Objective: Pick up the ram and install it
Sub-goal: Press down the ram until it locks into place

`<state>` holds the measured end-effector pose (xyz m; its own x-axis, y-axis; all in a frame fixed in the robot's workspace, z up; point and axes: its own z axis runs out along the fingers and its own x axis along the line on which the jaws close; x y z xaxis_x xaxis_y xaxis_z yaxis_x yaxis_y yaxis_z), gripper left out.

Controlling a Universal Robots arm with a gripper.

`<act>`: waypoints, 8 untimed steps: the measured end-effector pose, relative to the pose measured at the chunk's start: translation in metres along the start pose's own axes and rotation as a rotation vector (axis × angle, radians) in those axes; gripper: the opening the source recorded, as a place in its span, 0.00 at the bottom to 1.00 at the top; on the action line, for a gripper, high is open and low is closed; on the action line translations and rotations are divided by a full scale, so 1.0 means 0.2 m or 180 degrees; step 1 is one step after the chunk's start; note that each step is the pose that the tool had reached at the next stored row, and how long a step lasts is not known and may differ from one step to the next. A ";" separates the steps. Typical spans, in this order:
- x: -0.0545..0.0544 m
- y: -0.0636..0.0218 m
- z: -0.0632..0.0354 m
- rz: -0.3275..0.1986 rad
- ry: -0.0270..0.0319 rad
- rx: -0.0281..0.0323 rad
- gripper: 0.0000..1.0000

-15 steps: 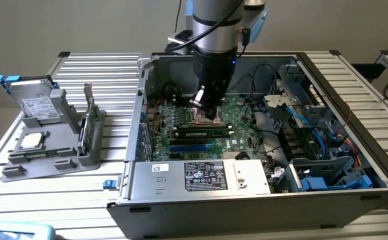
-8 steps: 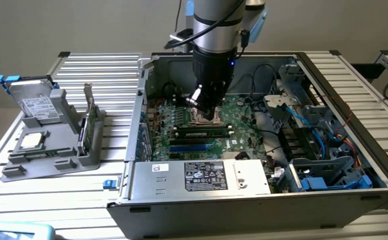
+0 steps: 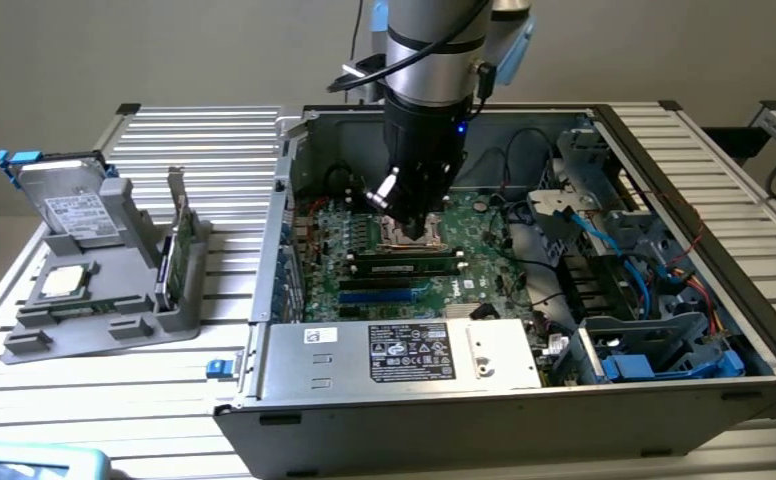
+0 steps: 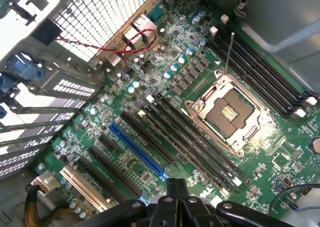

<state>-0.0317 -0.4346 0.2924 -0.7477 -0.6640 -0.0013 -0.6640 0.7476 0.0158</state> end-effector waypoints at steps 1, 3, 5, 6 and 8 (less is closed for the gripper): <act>0.00 0.000 0.000 0.0001 0.0001 -0.0001 0.11; 0.00 0.000 0.000 0.0002 0.0001 -0.0002 0.11; 0.00 0.000 0.000 0.0001 0.0001 -0.0001 0.11; 0.00 0.000 0.000 0.0012 0.0001 -0.0001 0.11; 0.00 0.000 0.001 0.0115 0.0000 -0.0001 0.11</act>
<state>-0.0318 -0.4346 0.2921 -0.7712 -0.6366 -0.0008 -0.6365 0.7711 0.0162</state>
